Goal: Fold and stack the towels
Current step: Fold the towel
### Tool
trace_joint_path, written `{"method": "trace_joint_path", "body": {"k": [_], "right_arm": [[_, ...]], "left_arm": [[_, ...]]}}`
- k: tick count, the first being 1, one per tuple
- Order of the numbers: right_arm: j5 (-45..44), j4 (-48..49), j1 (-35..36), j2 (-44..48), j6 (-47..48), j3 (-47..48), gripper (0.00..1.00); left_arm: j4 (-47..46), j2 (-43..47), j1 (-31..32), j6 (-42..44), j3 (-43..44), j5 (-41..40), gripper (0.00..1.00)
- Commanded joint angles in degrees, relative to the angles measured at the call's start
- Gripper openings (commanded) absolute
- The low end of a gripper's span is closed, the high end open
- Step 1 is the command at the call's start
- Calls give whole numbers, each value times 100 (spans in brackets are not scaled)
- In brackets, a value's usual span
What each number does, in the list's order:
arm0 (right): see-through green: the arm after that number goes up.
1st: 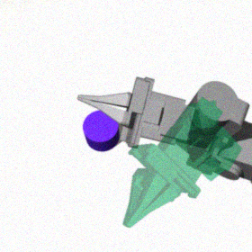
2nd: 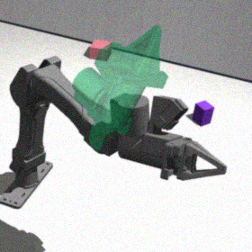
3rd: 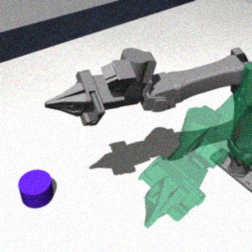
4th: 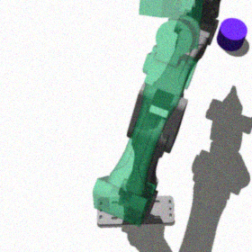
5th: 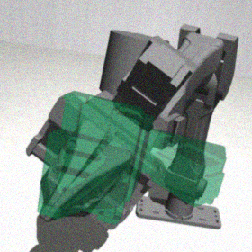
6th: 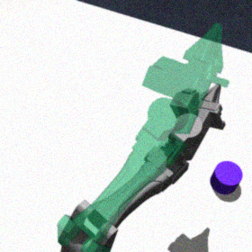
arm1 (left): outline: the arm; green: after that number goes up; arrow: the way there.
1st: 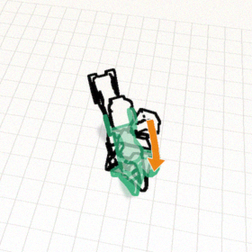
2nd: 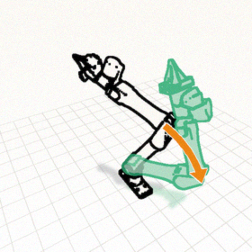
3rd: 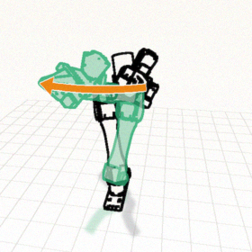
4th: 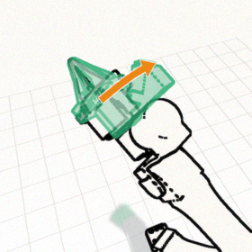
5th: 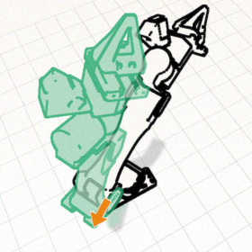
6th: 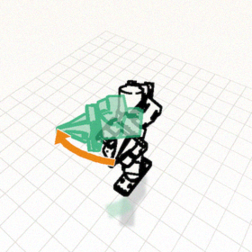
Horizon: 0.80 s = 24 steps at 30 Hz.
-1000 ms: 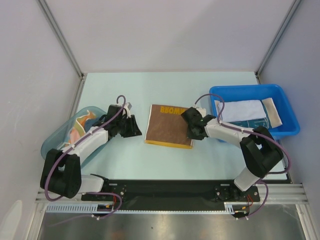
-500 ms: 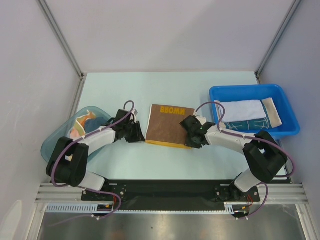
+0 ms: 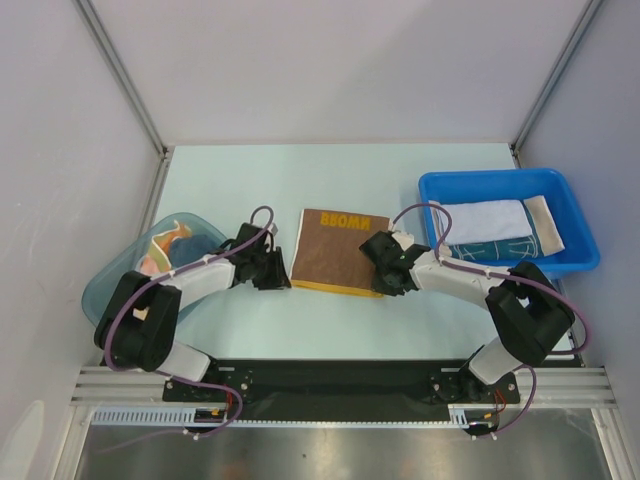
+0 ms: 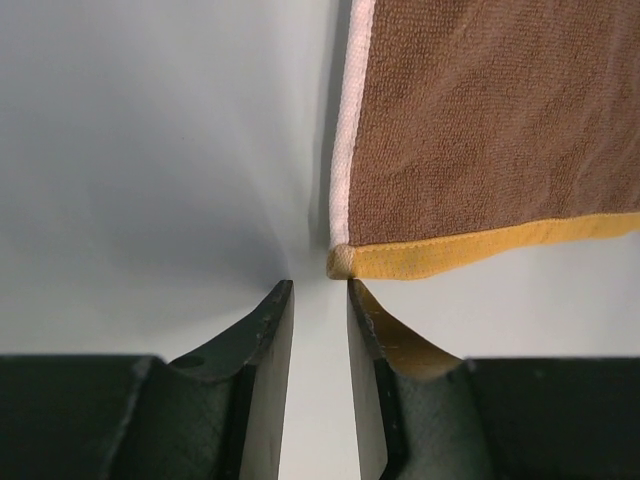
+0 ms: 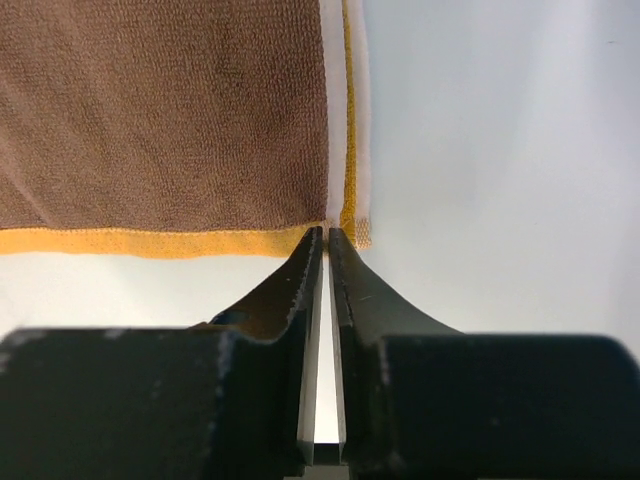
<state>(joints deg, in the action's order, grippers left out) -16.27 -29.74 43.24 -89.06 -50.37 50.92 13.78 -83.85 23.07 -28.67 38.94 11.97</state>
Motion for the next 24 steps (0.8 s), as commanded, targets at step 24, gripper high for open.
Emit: {"method": "trace_joint_path", "body": {"k": [24], "right_arm": [[-341,-32,88,-59,115,85,0]], "left_arm": [[-500,221,66,-605,-9,87,31]]}}
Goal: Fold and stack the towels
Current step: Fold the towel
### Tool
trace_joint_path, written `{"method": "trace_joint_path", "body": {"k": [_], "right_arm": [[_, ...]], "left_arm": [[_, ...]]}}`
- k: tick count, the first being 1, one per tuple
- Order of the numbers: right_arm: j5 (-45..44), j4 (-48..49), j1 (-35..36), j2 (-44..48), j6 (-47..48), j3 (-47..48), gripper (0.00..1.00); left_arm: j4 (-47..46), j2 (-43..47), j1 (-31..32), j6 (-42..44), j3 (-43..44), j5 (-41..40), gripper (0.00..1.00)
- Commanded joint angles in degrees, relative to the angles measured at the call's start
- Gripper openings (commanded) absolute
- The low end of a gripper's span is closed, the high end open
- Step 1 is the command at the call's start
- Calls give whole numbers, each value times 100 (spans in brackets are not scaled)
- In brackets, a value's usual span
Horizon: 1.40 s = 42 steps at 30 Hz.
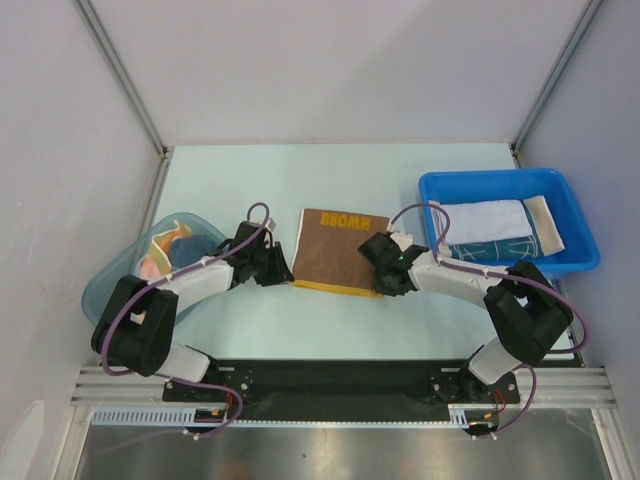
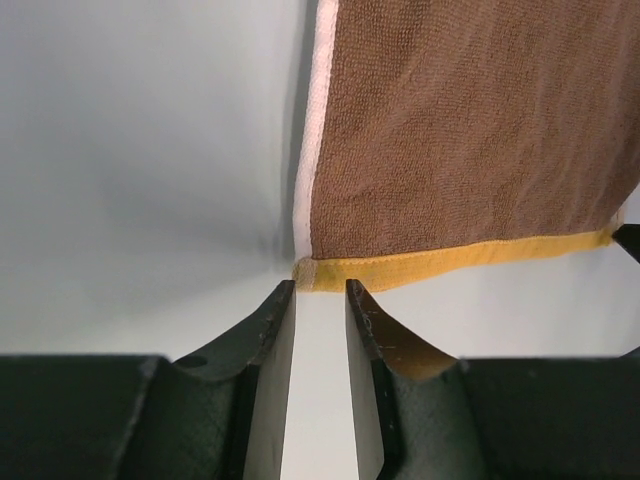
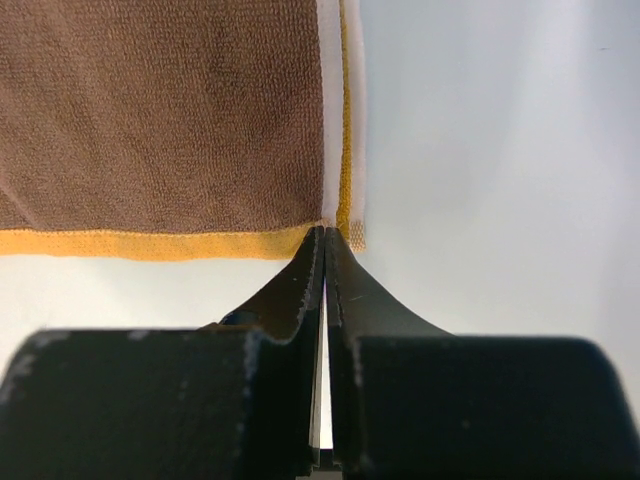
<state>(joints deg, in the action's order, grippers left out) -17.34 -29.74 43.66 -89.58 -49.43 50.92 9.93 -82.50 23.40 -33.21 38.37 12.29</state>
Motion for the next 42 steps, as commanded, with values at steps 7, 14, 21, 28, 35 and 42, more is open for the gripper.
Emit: {"method": "trace_joint_path", "body": {"k": [7,14,21,28,35,42], "right_arm": [[-331,-67,73,37,39,112,0],[-419,-85,143,-7,74,147,0],[-647,-287,152,11,205,366,0],[-595,-243,196,-24,188,340,0],[-665,-295,213,-15,328,436,0],[-920,-709,-33,352,698,745,0]], "left_arm": [[-132,-372,33,-142,75,-17,32],[-229,-486,42,-159,30,-8,20],[394,-355,51,34,443,-218,11],[597,-363,86,148,672,-210,6],[667,-320,86,166,741,-210,0],[686,58,226,-185,901,36,0]]}}
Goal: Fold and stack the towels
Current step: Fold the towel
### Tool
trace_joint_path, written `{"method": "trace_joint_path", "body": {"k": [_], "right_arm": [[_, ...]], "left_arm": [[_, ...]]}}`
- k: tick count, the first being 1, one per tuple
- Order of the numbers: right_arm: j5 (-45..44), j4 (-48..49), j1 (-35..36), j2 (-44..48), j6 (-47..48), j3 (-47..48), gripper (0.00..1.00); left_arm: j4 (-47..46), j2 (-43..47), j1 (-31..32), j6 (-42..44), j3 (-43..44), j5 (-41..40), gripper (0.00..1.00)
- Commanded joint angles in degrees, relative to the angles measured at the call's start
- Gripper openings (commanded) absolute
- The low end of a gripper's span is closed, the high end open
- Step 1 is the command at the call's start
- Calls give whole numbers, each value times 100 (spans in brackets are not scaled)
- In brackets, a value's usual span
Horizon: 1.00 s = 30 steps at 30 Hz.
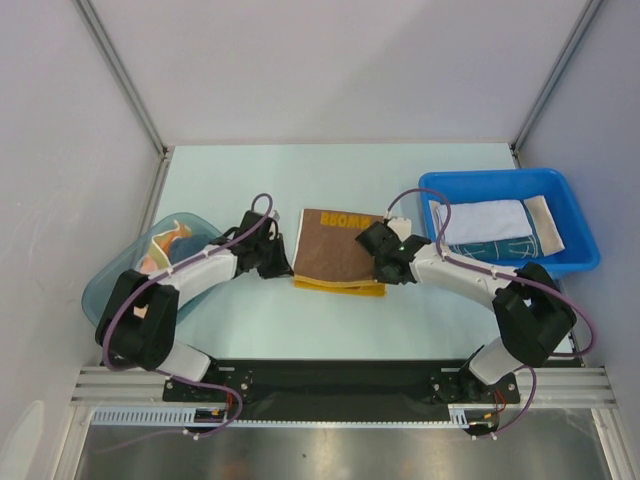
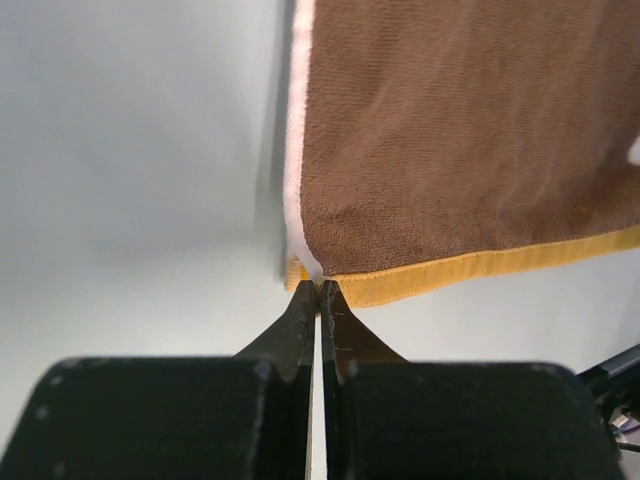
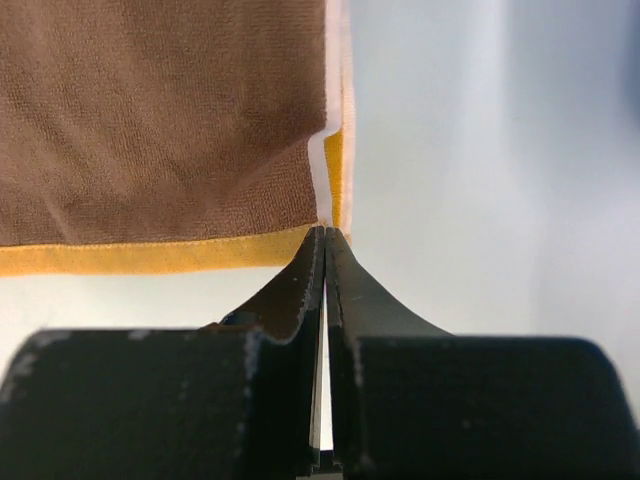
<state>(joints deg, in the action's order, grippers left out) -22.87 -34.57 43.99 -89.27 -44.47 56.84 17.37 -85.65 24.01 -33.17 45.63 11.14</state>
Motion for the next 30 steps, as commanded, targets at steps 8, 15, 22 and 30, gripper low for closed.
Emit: {"method": "trace_joint_path", "body": {"k": [8,15,22,30], "right_arm": [[-77,451,13,604,0,-1121,0],[2,776,5,639,-18,-1395,0],[116,724,5,719,96,-1140,0],[-24,381,22,482,-203,-762,17]], "left_arm": [[-514,163,297,-199,-466,-6,0],[-524,-14,289,-67,-555,-252,0],[-462,39,297,82,-458,-129,1],[-427,-31,324,91,-423,-41,0]]}}
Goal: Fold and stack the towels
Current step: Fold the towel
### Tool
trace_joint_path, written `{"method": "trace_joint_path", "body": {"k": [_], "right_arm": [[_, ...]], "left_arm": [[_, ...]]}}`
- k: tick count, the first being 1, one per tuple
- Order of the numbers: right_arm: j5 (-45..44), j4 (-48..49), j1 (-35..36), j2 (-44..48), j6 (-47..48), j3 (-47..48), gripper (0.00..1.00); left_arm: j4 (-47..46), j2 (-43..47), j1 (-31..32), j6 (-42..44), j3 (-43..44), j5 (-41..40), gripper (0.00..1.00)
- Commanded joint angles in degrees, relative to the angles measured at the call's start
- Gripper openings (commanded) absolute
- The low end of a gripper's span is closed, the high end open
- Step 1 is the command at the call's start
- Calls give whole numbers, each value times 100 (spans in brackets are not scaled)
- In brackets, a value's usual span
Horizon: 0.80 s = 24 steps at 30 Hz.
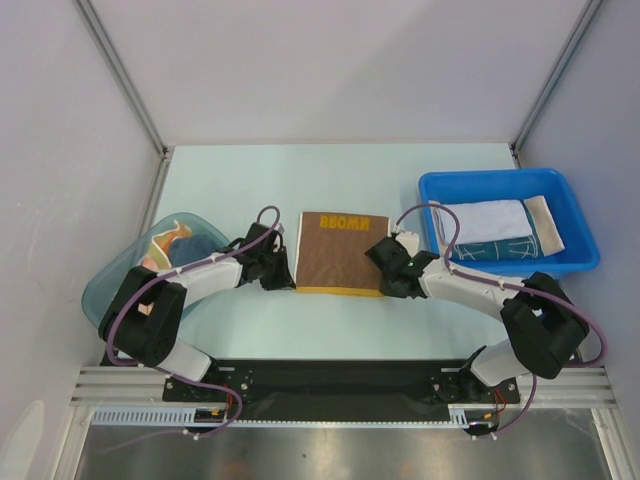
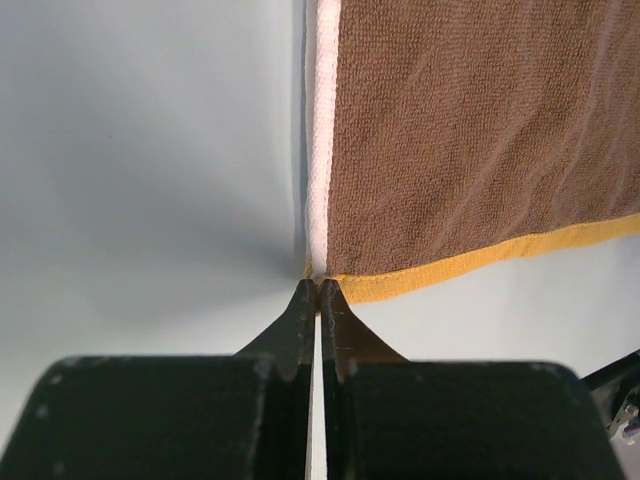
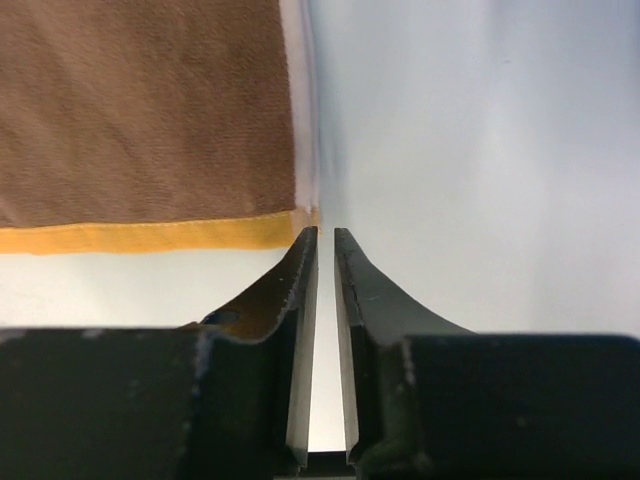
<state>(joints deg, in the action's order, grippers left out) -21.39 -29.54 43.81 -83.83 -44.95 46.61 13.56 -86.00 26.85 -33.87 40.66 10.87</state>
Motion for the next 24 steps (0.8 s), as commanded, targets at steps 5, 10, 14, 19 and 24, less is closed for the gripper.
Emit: {"method": "trace_joint_path", "body": {"k": [5,10,14,19,24], "right_arm": [[-129,-52,66,-133,-216,375,23],[-94,-61,128,-431,-269,472,24],[-94,1,163,-520,-339,437,23],[-225,-8,180,-503,-322,428,0],[-401,-324,189,-284,-260,559,0]], "left_arm": [[-29,13,48,152,91,-24,0],[-12,57,48,135,100,-59,0],[15,118,57,117,82,-68,0],[32,180,57,100,82,-112,0],[190,232,57,56,187,-173,0]]}}
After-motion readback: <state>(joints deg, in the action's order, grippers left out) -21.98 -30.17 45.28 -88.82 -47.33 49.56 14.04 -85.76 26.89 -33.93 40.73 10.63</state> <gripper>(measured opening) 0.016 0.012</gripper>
